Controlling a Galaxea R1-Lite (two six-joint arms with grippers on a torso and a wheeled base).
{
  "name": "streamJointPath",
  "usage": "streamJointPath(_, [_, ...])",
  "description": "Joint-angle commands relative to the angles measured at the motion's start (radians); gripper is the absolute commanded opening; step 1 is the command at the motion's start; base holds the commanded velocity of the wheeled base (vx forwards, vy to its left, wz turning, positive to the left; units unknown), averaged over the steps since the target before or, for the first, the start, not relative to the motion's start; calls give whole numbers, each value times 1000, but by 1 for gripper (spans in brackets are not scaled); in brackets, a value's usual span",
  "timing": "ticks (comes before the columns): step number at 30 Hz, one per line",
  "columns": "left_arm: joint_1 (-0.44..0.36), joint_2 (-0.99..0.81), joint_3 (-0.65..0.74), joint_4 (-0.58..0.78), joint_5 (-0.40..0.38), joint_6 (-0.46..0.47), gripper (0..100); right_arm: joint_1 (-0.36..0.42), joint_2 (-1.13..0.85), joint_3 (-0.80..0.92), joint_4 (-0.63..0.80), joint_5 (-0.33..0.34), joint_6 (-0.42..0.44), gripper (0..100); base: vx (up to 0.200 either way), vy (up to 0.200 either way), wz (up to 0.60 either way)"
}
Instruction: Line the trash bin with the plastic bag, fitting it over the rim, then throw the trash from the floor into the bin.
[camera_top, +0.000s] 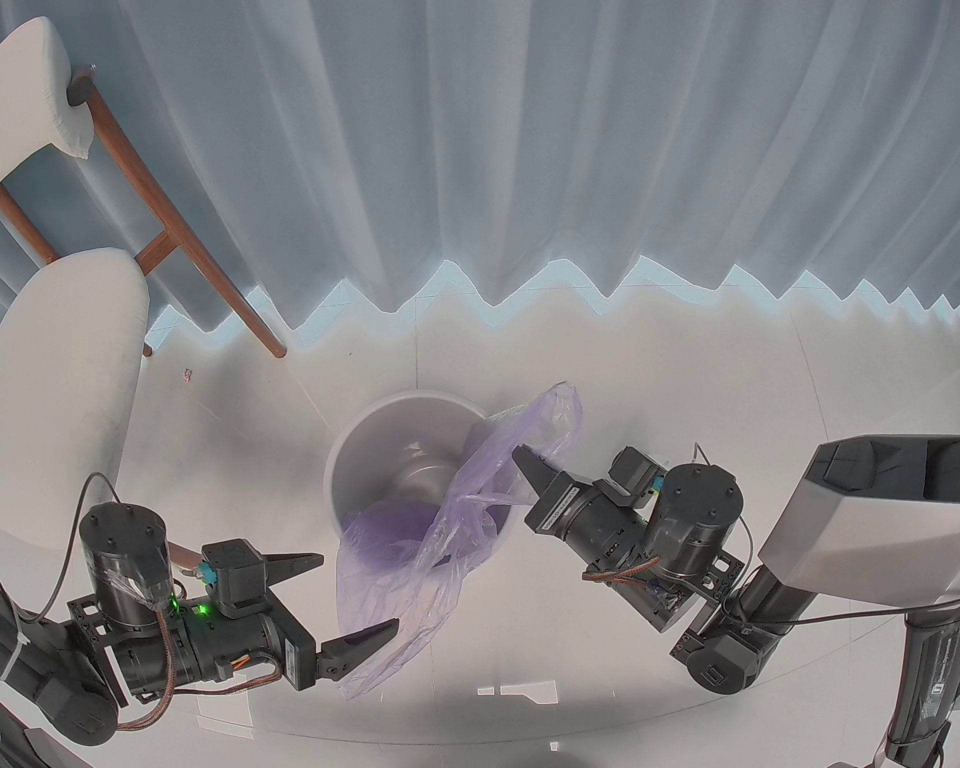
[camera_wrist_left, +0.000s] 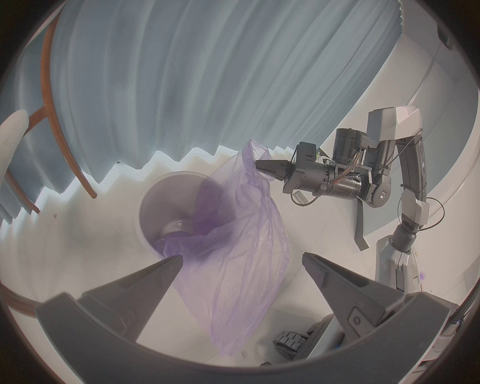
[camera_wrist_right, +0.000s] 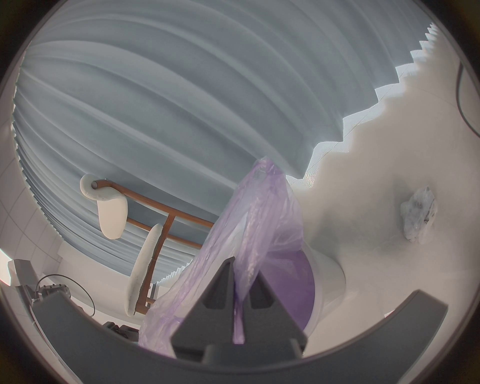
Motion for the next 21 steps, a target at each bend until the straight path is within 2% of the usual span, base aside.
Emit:
streamJointPath(1, [1,53,0,-6,4,0,100,1,-2,0,-16,0,0,0,0,0,0])
streamJointPath(15, [9,176,-35,-44,50,0,100,4,-2,4,-16,0,0,0,0,0,0])
streamJointPath(21, [7,269,-29,-185,58,0,100,4,0,4,-16,0,-12,0,0,0,0])
